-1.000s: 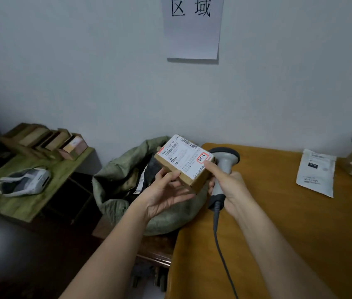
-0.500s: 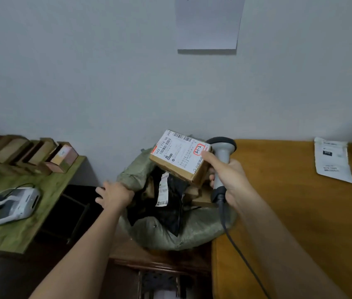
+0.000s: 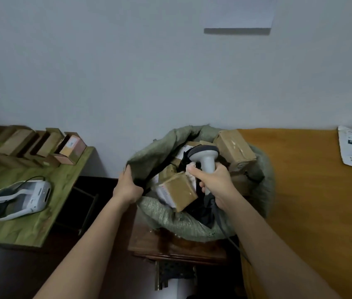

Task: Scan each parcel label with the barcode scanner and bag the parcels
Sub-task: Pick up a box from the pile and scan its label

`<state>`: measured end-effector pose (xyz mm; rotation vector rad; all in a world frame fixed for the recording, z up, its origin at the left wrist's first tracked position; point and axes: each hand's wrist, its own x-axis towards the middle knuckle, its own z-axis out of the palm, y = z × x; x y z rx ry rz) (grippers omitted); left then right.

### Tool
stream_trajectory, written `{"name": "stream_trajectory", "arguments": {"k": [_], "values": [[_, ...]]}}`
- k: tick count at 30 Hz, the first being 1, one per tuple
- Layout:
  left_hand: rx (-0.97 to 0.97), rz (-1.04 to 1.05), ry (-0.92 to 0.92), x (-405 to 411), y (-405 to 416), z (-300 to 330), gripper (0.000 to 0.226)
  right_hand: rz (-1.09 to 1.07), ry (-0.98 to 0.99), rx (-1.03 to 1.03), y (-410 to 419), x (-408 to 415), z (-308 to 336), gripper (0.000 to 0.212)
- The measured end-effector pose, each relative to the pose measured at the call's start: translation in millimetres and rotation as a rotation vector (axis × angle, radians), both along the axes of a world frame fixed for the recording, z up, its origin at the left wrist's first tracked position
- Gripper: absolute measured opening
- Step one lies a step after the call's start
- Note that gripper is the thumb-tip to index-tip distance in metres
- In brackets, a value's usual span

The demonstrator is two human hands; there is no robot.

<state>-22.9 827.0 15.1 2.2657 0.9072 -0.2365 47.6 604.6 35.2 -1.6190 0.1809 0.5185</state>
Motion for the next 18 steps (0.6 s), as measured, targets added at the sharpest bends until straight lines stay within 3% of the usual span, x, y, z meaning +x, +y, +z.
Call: {"name": "stream_trajectory", "arguments": {"k": [11, 14, 18], "values": [[-0.112, 0.051, 0.037, 31.4, -46.9, -0.9, 0.073, -0.123, -0.06, -0.033, -66.9, 5.1, 38.5, 0.029], [-0.198, 0.063, -0.041, 38.3, -63.3, -2.8, 0.057, -0.17, -0.077, -0.042, -104.6, 4.8, 46.8, 0.027], [-0.327, 0.117, -0.149, 43.0, -77.7, -12.5, 0.059, -0.221, -0.096, -0.023, -153.0, 3.3, 50.2, 0.02]]}}
